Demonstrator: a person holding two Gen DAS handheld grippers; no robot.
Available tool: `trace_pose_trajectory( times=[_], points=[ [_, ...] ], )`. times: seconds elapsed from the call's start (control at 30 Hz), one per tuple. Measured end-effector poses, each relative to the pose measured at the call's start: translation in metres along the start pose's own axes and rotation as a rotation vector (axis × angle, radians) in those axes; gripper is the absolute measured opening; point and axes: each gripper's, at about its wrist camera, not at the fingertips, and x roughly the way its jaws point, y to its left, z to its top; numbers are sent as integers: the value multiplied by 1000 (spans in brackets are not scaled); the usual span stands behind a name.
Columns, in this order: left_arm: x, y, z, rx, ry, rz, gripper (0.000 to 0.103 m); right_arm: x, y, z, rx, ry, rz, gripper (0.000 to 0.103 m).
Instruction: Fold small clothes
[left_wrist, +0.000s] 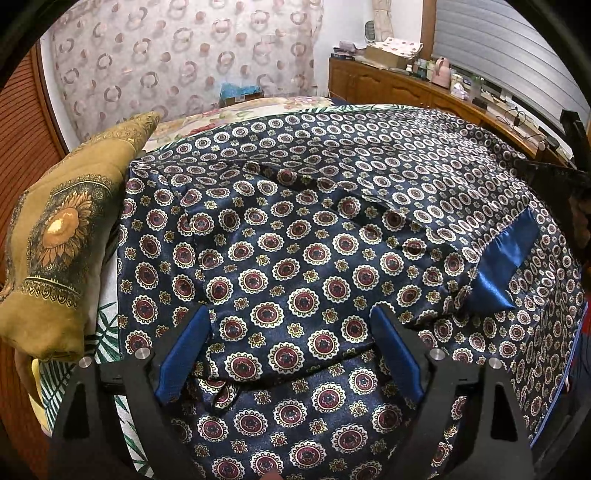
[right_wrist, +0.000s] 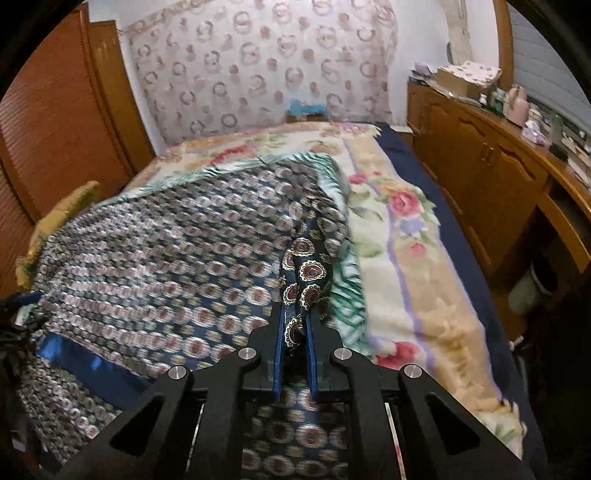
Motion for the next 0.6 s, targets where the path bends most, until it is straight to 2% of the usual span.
trace_pose_trajectory(
  times=[0.3, 0.6],
  points=[
    [0, 0, 0, 1, 0, 2, 89, 25, 12, -13, -19, 32, -45, 10],
    [-10, 5, -5, -26, -22, -14, 89, 31, 23, -17, -47, 13, -71, 10]
  ],
)
